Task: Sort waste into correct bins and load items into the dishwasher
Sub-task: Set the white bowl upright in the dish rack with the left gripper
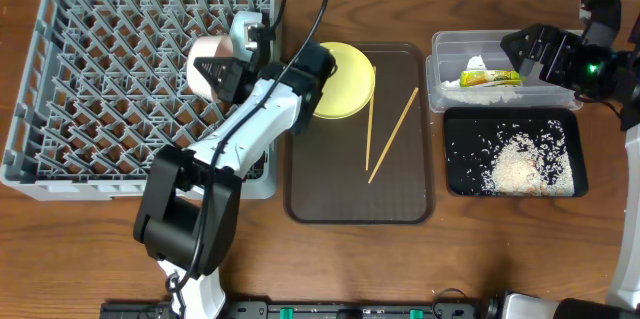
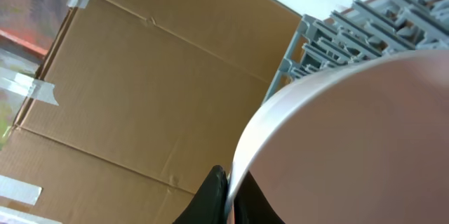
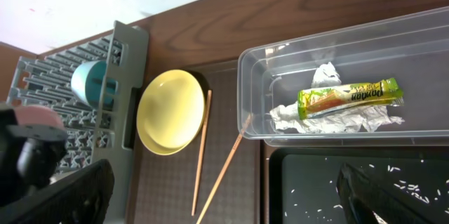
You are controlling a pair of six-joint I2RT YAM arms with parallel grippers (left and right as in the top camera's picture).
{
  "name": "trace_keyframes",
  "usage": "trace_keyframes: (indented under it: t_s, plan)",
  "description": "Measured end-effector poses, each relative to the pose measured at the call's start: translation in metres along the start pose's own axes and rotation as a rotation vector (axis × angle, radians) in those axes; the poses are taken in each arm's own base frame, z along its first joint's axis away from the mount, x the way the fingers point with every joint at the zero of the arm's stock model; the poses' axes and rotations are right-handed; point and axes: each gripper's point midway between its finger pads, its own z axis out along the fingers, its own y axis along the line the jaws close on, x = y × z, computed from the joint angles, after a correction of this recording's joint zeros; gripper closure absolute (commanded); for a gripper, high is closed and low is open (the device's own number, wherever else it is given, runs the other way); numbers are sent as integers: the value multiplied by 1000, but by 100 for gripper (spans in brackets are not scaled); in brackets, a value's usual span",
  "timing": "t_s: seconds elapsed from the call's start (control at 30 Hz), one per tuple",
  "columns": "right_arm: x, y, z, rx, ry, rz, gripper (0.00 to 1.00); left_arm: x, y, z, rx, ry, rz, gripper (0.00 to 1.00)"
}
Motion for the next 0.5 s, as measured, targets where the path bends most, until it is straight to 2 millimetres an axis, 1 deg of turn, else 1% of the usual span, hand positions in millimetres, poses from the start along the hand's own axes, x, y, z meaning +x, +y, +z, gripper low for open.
trace_keyframes:
  t_s: [0.1,0.17,0.3,0.5]
  plan:
    - [0,0,0,0,0,0,1,14,-8,0,0,-1,25,93]
    - [0,0,0,0,0,0,1,20,-11,0,1,0,28,93]
    - [0,0,0,0,0,0,1,22,-17,-1,31,13,-11,93]
    - [0,0,0,0,0,0,1,24,-32,-8,113,41,-66,93]
